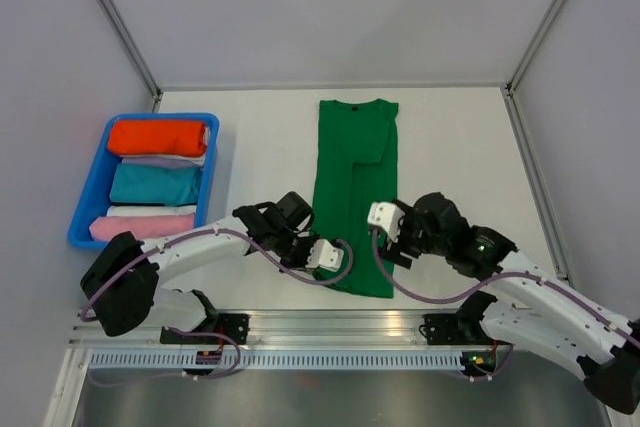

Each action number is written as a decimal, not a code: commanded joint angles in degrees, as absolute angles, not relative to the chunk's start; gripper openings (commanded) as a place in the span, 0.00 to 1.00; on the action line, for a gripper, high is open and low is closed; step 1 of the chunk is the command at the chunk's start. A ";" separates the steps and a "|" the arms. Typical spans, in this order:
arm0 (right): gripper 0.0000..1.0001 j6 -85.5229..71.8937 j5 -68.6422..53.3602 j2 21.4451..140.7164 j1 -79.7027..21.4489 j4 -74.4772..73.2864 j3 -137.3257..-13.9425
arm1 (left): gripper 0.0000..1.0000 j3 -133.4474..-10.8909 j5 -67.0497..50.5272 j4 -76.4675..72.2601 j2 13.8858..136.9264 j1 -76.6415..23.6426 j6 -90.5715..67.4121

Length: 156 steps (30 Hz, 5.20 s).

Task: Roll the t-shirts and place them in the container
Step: Roll the tshirt

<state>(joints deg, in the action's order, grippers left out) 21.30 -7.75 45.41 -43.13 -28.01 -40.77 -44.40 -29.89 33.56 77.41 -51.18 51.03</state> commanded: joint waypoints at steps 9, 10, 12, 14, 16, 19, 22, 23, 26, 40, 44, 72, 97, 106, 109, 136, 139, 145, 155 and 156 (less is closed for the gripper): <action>0.61 64.51 -20.46 48.87 -50.35 -33.51 -25.85 | 0.02 -41.13 -35.42 26.46 77.96 -48.69 43.78; 0.60 64.42 -21.26 49.04 -51.14 -32.62 -24.36 | 0.02 -41.22 -35.51 26.54 78.22 -48.69 43.33; 0.57 64.08 -19.78 49.48 -52.99 -30.51 -22.68 | 0.02 -40.96 -35.94 26.46 78.31 -48.52 42.46; 0.58 63.63 -19.51 49.31 -54.93 -25.94 -20.40 | 0.02 -40.61 -36.21 26.46 78.49 -48.52 42.10; 0.58 63.81 -20.21 49.83 -55.72 -25.13 -20.56 | 0.02 -40.87 -36.04 26.54 78.66 -48.52 41.84; 0.58 64.95 -20.39 51.68 -56.95 -26.89 -21.27 | 0.02 -40.78 -35.60 26.46 78.49 -48.25 41.66; 0.49 64.95 -22.32 54.22 -57.22 -25.84 -20.92 | 0.02 -40.96 -35.86 26.46 78.84 -48.08 41.49; 0.27 64.69 -22.67 55.10 -57.22 -26.27 -21.35 | 0.02 -41.04 -36.12 26.46 78.75 -47.99 40.79; 0.07 63.73 -21.71 58.09 -57.22 -32.15 -25.92 | 0.02 -42.97 -36.99 26.80 78.93 -47.12 36.94; 0.00 45.99 -29.53 61.34 -44.39 -32.18 -33.83 | 0.02 -48.69 -43.59 30.85 85.07 -38.59 32.78; 0.00 42.02 -29.53 62.14 -41.14 -30.77 -34.19 | 0.02 -50.89 -42.80 30.06 88.58 -36.83 32.34; 0.50 14.52 -10.37 64.08 -28.74 -16.17 -36.47 | 0.56 -51.86 -30.08 18.81 92.46 -32.87 32.70; 0.00 -34.19 -15.29 52.82 -26.72 -15.83 -26.99 | 0.60 -35.33 -22.24 18.46 72.77 -52.91 54.93; 0.00 -33.04 -17.22 60.46 -27.77 -12.05 -26.46 | 0.61 -35.33 -22.33 15.56 75.58 -53.26 55.20; 0.00 -33.49 -17.23 63.89 -27.86 -8.97 -26.36 | 0.61 -35.24 -21.71 14.94 75.85 -53.26 55.11; 0.53 28.62 -25.47 46.07 -26.54 -14.32 -35.52 | 0.02 -34.62 -19.59 9.05 78.75 -51.69 55.56; 0.55 53.24 -31.35 44.82 -26.98 -25.77 -29.72 | 0.02 -36.82 -22.14 11.86 77.70 -49.22 52.48; 0.56 55.99 -19.96 47.63 -38.57 -24.89 -24.53 | 0.02 -38.14 -25.13 14.24 78.22 -46.76 50.54; 0.54 55.29 -15.02 51.76 -42.62 -15.14 -20.31 | 0.02 -38.94 -26.19 14.06 78.75 -45.62 50.63; 0.54 54.94 -16.25 54.03 -42.89 -14.68 -20.39 | 0.02 -38.94 -26.37 14.15 78.66 -45.44 50.45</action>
